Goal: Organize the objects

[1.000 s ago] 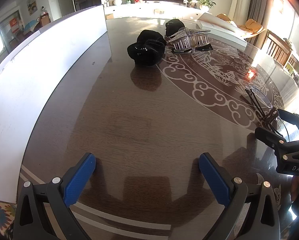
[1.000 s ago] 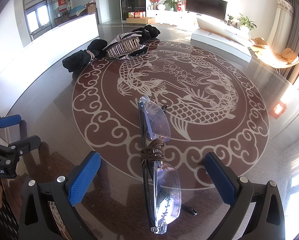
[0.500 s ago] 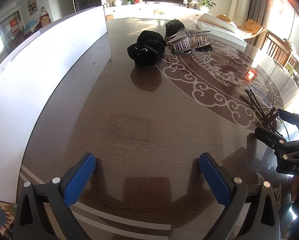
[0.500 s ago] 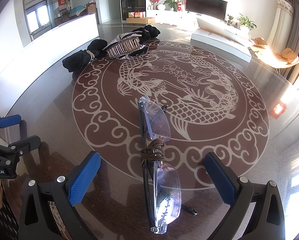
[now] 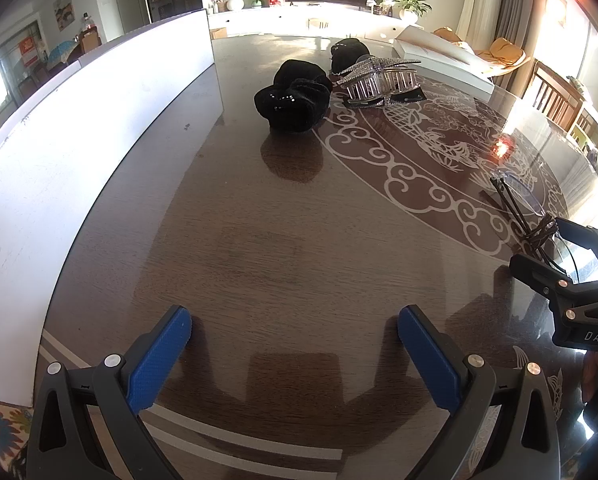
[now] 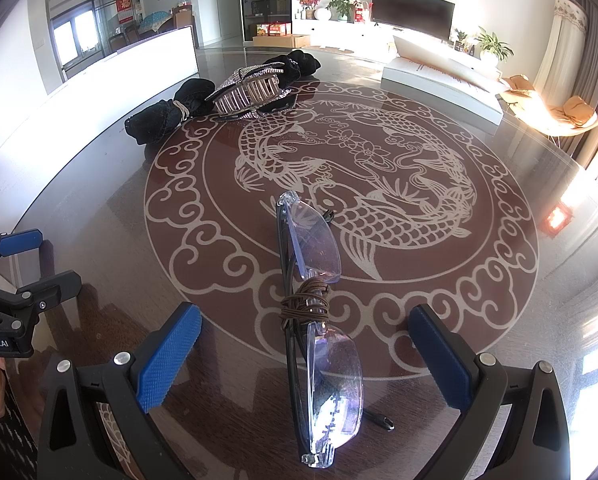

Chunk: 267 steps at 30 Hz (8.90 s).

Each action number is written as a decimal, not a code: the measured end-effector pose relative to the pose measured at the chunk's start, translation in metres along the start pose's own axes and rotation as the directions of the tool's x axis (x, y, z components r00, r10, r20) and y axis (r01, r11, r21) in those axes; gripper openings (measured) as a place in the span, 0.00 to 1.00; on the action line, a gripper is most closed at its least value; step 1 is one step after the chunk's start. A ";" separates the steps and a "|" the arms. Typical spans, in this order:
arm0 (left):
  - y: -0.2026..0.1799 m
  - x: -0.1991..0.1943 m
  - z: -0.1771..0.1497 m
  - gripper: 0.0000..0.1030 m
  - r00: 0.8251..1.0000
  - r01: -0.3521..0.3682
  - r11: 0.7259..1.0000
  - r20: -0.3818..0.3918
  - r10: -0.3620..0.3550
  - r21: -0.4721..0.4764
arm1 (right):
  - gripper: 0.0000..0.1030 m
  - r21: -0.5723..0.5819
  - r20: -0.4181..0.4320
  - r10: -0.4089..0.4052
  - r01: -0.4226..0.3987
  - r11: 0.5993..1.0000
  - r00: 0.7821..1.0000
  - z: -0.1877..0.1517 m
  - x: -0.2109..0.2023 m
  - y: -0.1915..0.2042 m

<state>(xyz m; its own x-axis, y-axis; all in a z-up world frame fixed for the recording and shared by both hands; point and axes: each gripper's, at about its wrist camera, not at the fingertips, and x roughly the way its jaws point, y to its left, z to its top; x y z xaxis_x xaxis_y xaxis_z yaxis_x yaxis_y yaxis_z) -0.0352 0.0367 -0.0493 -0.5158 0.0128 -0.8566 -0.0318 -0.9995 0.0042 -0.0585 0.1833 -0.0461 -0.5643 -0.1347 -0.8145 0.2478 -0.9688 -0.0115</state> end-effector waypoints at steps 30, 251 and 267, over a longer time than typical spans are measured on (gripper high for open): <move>0.007 0.082 0.154 0.52 0.998 0.039 0.995 0.037 -0.043 0.091 | 1.00 0.000 0.000 0.000 0.000 1.000 1.000 0.000 0.000 0.000; -0.017 0.020 0.040 1.00 0.994 0.088 0.986 0.049 -0.095 0.139 | 1.00 0.003 0.000 -0.003 0.003 1.000 1.000 -0.003 -0.001 0.002; -0.017 0.019 0.039 1.00 0.994 0.086 0.987 0.049 -0.093 0.139 | 1.00 0.003 0.000 -0.003 0.003 1.000 1.000 -0.004 -0.002 0.002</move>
<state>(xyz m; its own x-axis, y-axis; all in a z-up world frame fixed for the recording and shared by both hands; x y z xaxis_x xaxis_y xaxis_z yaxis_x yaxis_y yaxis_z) -0.0783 0.0549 -0.0456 -0.5517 0.1076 -0.8271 -0.1944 -0.9809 0.0021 -0.0542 0.1820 -0.0470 -0.5651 -0.1313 -0.8145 0.2438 -0.9698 -0.0128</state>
